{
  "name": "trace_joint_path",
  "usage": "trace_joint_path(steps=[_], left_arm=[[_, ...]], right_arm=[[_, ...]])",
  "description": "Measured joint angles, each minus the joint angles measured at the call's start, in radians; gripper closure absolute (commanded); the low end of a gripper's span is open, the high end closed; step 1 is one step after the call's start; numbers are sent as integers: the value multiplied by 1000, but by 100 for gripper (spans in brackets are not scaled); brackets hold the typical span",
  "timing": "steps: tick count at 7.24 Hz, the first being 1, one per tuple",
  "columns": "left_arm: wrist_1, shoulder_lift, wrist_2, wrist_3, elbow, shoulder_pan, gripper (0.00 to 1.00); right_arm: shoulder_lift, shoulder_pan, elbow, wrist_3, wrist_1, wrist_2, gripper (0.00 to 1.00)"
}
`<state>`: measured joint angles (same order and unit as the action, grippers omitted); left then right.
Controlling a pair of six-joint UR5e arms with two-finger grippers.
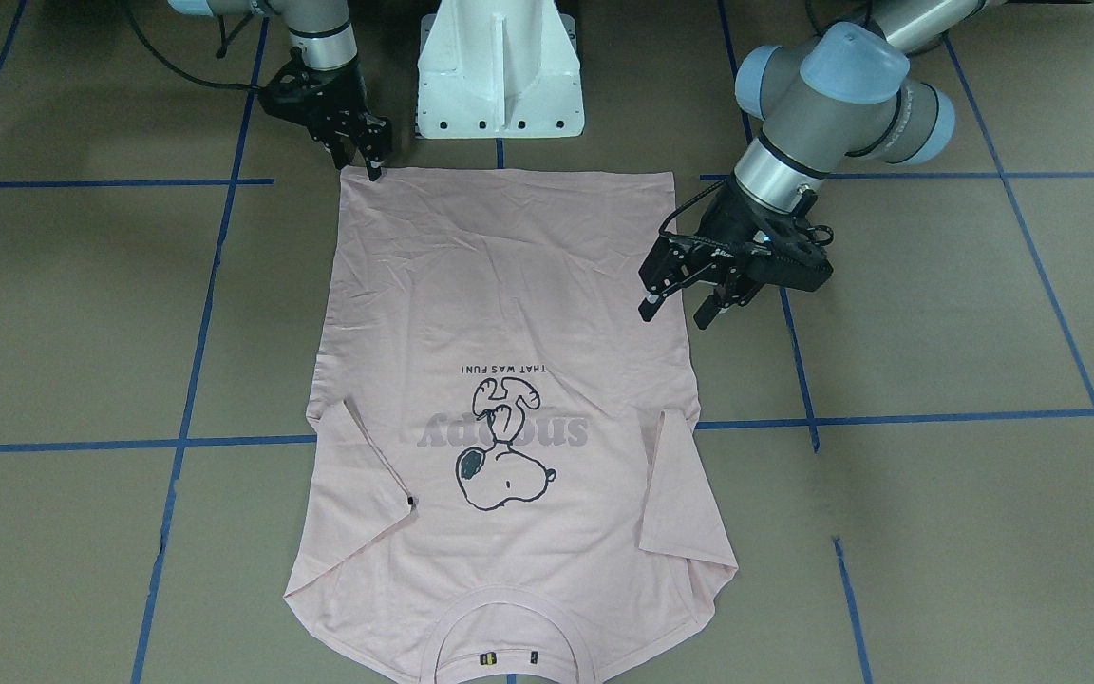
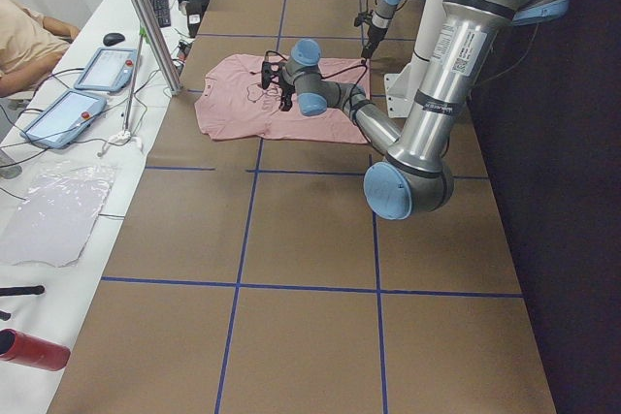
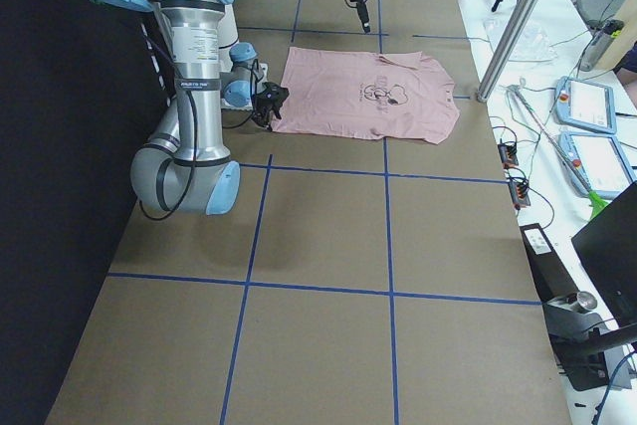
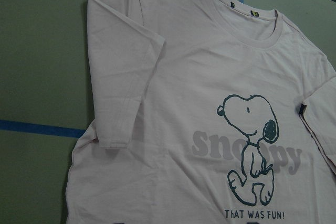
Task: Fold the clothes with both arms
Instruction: 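Move the right gripper to the near hem corner while the left holds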
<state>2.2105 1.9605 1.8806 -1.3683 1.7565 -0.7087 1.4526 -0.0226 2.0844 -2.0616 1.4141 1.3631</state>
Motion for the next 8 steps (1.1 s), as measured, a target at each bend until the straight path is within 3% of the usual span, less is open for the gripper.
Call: trace_joint_path(steps=[4,8], left_arm=[[0,0,-7,-1,-2,0,17],[1,2,-27,-3,-13,1,17]], right_arm=[[5,-1,1,0,4,-1,39],[14,0,5,0,8,1,41]])
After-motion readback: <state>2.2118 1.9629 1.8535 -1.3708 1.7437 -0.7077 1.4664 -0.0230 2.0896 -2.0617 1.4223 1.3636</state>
